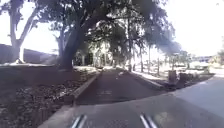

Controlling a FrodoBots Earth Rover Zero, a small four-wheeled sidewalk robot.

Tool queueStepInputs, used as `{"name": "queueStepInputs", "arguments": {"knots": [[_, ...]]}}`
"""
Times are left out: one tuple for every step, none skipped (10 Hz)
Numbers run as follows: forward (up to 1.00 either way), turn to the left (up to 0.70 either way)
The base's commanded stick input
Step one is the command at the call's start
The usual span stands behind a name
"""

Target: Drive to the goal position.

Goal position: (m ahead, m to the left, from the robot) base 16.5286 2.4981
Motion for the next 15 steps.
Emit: {"name": "queueStepInputs", "arguments": {"knots": [[1.00, 0.00], [1.00, 0.00], [1.00, 0.00], [1.00, 0.00], [1.00, 0.00], [1.00, 0.00], [1.00, 0.00], [1.00, 0.00], [1.00, 0.00], [1.00, 0.00], [1.00, 0.00], [1.00, 0.00], [1.00, 0.00], [1.00, 0.00], [1.00, 0.00]]}}
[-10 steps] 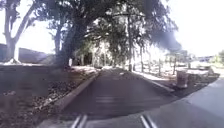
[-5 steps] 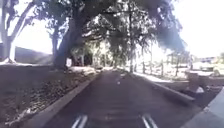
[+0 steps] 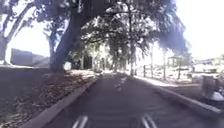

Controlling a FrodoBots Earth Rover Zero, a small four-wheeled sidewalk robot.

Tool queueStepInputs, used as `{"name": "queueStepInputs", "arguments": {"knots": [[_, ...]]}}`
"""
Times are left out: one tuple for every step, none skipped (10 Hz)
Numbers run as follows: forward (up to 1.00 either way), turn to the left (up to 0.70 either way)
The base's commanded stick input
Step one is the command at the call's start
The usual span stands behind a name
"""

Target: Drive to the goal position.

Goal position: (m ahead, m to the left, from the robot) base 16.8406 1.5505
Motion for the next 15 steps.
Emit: {"name": "queueStepInputs", "arguments": {"knots": [[1.00, 0.00], [1.00, 0.00], [1.00, 0.00], [1.00, 0.00], [1.00, 0.00], [1.00, 0.00], [1.00, 0.00], [1.00, 0.00], [1.00, 0.00], [1.00, 0.00], [1.00, 0.00], [1.00, 0.00], [1.00, 0.00], [1.00, 0.00], [1.00, 0.00]]}}
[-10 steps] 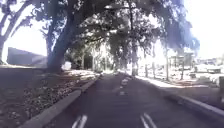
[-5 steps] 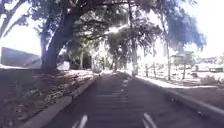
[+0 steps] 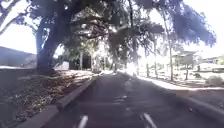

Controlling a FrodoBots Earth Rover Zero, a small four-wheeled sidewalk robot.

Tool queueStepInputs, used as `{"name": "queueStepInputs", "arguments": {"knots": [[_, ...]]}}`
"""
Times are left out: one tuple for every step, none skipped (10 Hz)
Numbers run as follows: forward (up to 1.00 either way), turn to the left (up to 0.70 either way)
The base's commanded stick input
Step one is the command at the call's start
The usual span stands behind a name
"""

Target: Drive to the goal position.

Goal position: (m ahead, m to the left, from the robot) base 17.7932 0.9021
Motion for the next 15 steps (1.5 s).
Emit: {"name": "queueStepInputs", "arguments": {"knots": [[1.00, 0.00], [1.00, 0.00], [1.00, 0.00], [1.00, 0.00], [1.00, 0.00], [1.00, 0.00], [1.00, 0.00], [1.00, 0.00], [1.00, 0.00], [1.00, 0.00], [1.00, 0.00], [1.00, 0.00], [1.00, 0.00], [1.00, 0.00], [1.00, 0.00]]}}
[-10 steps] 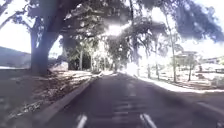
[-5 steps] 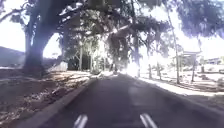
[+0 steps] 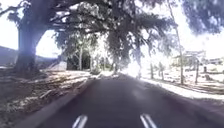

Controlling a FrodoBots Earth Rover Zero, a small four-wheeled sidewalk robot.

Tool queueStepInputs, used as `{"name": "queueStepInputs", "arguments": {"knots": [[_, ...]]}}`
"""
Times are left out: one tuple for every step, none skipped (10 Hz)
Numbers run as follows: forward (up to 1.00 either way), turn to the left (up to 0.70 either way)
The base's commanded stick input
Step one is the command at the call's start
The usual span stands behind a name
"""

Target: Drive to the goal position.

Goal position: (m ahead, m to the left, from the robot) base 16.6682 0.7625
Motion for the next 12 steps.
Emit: {"name": "queueStepInputs", "arguments": {"knots": [[1.00, -0.13], [1.00, -0.30], [1.00, -0.32], [1.00, -0.14], [1.00, 0.00], [1.00, 0.00], [1.00, 0.00], [1.00, 0.00], [1.00, 0.00], [1.00, 0.00], [1.00, 0.00], [1.00, 0.00]]}}
